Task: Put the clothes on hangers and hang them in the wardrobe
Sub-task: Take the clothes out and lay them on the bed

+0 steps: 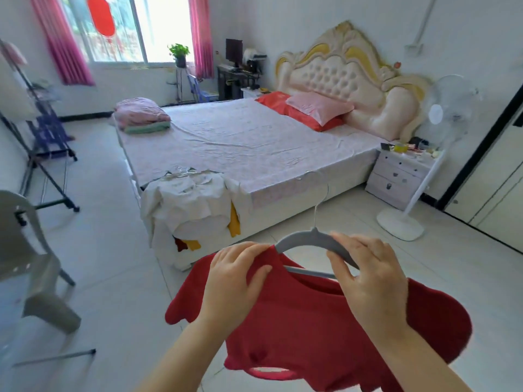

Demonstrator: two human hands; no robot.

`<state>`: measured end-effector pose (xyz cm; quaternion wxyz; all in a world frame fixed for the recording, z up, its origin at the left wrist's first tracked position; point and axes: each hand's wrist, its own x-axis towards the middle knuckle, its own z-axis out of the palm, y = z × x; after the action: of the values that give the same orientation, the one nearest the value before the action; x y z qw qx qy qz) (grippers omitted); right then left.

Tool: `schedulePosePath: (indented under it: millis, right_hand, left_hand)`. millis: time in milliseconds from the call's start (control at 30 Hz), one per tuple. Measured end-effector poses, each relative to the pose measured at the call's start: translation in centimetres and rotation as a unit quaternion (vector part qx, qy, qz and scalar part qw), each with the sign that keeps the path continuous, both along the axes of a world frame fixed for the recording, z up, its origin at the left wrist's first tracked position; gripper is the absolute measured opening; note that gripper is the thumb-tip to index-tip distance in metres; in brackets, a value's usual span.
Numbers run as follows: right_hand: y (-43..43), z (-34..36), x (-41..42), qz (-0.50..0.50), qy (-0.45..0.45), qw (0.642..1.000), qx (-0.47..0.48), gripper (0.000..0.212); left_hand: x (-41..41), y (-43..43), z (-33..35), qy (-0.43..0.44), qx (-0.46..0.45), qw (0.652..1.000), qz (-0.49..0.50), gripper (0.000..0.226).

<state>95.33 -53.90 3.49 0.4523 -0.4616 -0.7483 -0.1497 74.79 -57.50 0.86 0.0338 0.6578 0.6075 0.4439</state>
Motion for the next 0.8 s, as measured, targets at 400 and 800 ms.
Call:
schedulePosePath:
  millis: [400, 800]
  right_hand:
    - [21.8, -3.1, -12.5, 0.155, 0.034, 0.986, -0.049, 0.036]
    - [42.8, -5.3, -27.4, 0.240, 0.032, 0.963, -0.121, 0.035]
  left_hand:
    - [-9.5, 15.3, -2.1, 0.000, -0.018, 0.986, 0.168, 0.035]
    - [-22.3, 33.2, -5.0, -0.010, -0.032, 0.967, 0.253, 0.033]
